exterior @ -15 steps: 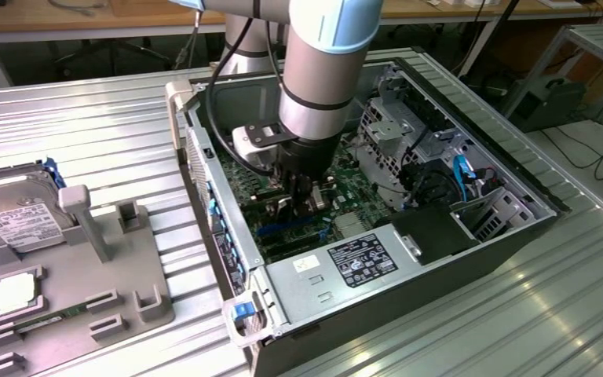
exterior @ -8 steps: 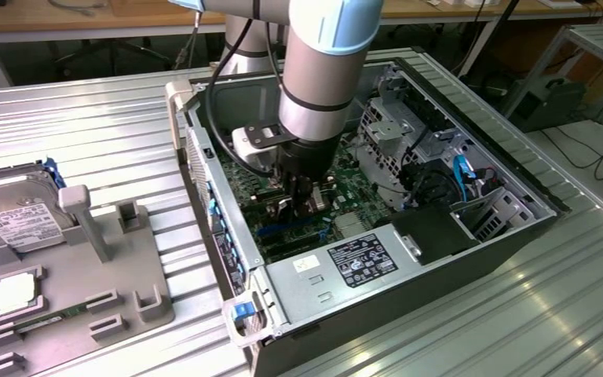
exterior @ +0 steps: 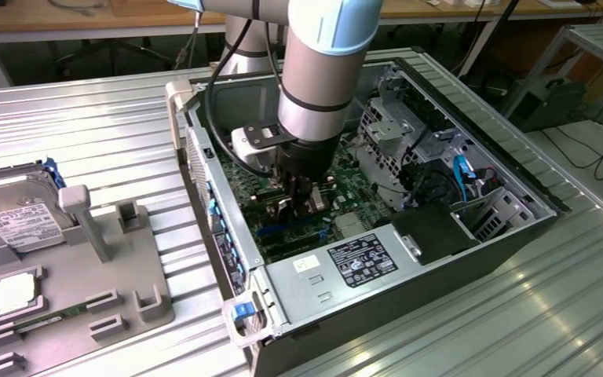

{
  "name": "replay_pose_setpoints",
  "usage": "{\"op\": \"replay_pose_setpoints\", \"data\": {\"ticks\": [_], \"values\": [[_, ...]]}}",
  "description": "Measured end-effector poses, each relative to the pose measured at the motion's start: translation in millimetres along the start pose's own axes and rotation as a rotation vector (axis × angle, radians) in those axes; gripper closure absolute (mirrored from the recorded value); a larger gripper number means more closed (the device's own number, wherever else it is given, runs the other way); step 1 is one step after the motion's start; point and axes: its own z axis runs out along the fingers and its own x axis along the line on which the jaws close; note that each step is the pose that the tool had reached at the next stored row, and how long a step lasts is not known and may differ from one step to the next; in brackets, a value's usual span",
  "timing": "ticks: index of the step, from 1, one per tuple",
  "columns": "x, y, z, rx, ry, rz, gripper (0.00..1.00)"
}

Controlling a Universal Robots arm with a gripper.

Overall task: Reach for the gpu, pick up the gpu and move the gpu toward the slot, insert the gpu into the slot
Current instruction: 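Insert the gpu into the slot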

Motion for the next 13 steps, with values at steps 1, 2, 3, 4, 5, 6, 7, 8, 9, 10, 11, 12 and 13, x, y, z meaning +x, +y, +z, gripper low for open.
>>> {"op": "replay_pose_setpoints", "data": {"ticks": [1,2,3,4,5,6,7,8,9,10,11,12,13], "values": [[0.0,0.1,0.0,0.0000,0.0000,0.000,0.72],[0.0,0.5,0.0,0.0001,-0.0001,0.000,0.72],[0.0,0.9,0.1,0.0001,-0.0001,0.000,0.72],[0.0,1.1,0.1,0.0001,-0.0001,0.000,0.72],[0.0,1.1,0.1,0.0001,-0.0001,0.000,0.72],[0.0,1.3,0.1,0.0000,0.0000,0.000,0.72],[0.0,1.4,0.1,0.0000,0.0000,0.000,0.72],[0.0,1.5,0.1,0.0000,0.0000,0.000,0.72],[0.0,1.6,0.1,0.0000,0.0000,0.000,0.72],[0.0,1.6,0.1,0.0000,0.0000,0.000,0.72],[0.0,1.6,0.2,0.0000,0.0000,0.000,0.72],[0.0,1.7,0.1,0.0000,0.0000,0.000,0.72],[0.0,1.7,0.1,0.0000,0.0000,0.000,0.72]]}}
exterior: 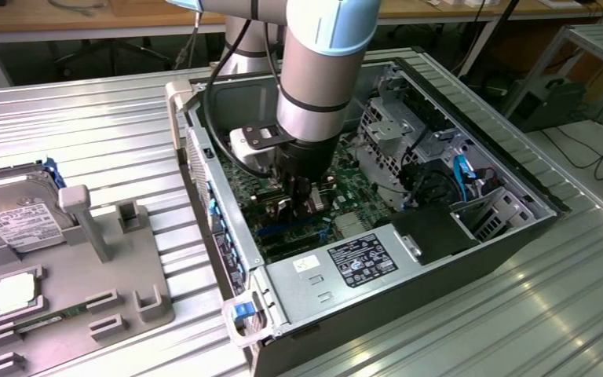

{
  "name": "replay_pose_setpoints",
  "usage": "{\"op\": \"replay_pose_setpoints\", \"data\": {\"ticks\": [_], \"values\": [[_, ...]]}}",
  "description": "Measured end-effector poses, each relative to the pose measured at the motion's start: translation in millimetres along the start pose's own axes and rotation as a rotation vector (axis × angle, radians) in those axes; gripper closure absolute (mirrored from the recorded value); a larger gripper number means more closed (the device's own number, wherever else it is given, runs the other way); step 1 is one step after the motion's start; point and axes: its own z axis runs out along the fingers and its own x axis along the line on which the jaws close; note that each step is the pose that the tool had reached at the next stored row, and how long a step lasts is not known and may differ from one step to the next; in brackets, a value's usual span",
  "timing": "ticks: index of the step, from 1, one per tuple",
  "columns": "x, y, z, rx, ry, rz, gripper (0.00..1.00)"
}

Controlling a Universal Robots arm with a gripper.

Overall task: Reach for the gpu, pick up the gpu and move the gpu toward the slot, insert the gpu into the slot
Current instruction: 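Insert the gpu into the slot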

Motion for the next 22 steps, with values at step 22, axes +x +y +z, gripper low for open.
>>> {"op": "replay_pose_setpoints", "data": {"ticks": [22], "values": [[-3.2,-2.0,5.1,-0.0267,0.0006,0.001,0.72]]}}
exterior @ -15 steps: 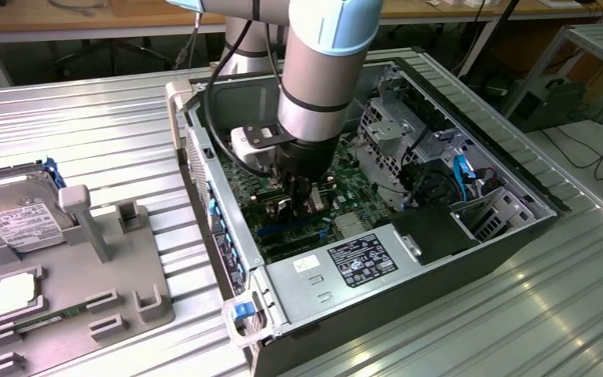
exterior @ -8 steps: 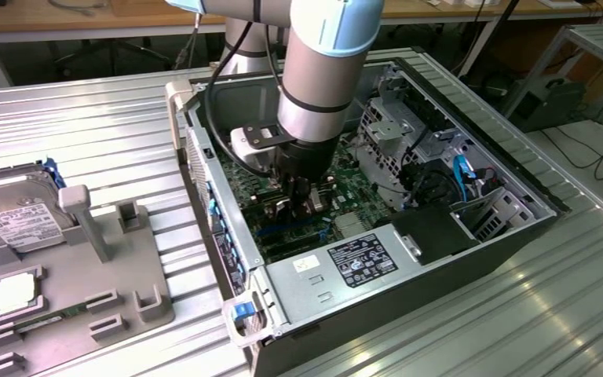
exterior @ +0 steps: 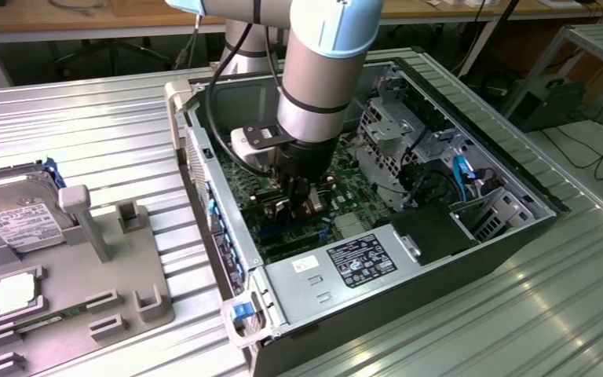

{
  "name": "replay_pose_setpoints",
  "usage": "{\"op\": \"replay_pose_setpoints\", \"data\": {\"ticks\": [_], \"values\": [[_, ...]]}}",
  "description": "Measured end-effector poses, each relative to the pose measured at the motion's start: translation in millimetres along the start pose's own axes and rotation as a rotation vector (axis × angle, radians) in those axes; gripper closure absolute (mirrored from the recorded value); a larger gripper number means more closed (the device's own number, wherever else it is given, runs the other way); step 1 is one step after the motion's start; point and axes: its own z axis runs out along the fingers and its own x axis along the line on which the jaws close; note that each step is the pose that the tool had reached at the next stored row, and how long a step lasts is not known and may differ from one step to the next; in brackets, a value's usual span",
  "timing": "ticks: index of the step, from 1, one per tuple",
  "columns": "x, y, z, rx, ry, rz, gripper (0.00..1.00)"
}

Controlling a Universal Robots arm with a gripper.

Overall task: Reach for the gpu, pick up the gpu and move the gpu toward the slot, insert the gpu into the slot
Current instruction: 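Insert the gpu into the slot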

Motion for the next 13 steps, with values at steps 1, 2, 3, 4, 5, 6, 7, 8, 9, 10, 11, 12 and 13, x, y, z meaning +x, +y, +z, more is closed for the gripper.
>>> {"op": "replay_pose_setpoints", "data": {"ticks": [1,2,3,4,5,6,7,8,9,10,11,12,13], "values": [[0.0,0.0,0.0,0.0000,0.0000,0.000,0.72],[0.0,0.0,0.0,0.0000,0.0000,0.000,0.72],[0.0,0.0,0.0,0.0000,-0.0001,0.000,0.72],[0.0,0.0,0.0,0.0000,-0.0001,0.000,0.72],[0.0,0.0,0.0,0.0000,-0.0001,0.000,0.72],[0.0,0.0,0.0,0.0000,-0.0002,0.000,0.72],[0.1,0.1,0.0,0.0000,-0.0001,0.000,0.72],[0.2,0.1,0.1,0.0000,-0.0001,0.000,0.72],[0.3,0.1,0.3,-0.0001,0.0001,0.000,0.72],[0.4,0.2,0.7,-0.0001,0.0002,0.000,0.72],[0.4,0.2,1.1,0.0000,0.0003,0.000,0.72],[0.4,0.2,1.6,0.0000,0.0003,0.000,0.72],[0.5,0.5,2.2,-0.0001,0.0004,0.000,0.72]]}}
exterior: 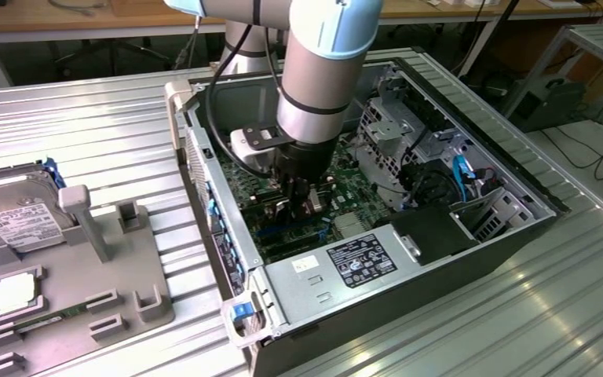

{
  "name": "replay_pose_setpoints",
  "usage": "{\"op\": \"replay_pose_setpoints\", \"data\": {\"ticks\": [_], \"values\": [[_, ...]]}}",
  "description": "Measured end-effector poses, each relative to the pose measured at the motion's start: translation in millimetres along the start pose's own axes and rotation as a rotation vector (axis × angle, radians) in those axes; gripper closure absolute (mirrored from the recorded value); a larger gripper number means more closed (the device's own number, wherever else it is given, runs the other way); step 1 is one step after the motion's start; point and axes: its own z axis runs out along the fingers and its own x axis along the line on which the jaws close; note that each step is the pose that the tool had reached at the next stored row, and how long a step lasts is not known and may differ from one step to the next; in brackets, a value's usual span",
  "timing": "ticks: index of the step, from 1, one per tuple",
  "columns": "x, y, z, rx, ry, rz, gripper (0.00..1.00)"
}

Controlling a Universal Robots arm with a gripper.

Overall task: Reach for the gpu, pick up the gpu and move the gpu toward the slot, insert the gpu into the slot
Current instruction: 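Insert the gpu into the slot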

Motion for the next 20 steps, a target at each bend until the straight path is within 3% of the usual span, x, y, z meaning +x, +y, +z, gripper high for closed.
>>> {"op": "replay_pose_setpoints", "data": {"ticks": [7,20], "values": [[-0.2,0.2,-2.0,0.0007,-0.0019,0.000,0.72],[-0.1,0.2,-5.0,0.0001,-0.0004,0.000,0.72]]}}
